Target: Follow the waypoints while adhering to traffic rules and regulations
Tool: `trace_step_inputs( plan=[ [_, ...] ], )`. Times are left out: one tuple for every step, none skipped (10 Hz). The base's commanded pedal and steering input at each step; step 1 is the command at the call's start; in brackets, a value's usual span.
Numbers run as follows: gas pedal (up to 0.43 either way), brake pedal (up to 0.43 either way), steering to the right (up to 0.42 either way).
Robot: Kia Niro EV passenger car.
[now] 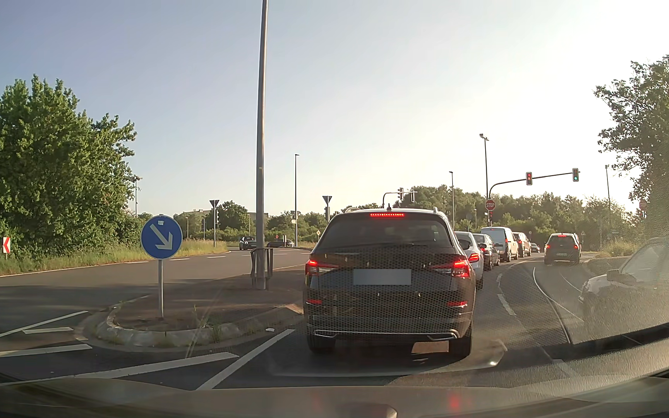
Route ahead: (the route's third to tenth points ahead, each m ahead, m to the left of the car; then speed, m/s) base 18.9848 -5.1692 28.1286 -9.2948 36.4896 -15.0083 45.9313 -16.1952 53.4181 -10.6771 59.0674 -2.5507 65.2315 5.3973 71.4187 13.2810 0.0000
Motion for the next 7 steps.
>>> trace_step_inputs(
  plan=[
    [0.0, 0.439, 0.052],
    [0.0, 0.439, 0.052],
    [0.0, 0.439, 0.052],
    [0.0, 0.439, 0.052],
    [0.0, 0.439, 0.052],
    [0.0, 0.445, 0.052],
    [0.0, 0.439, 0.052]
  ],
)
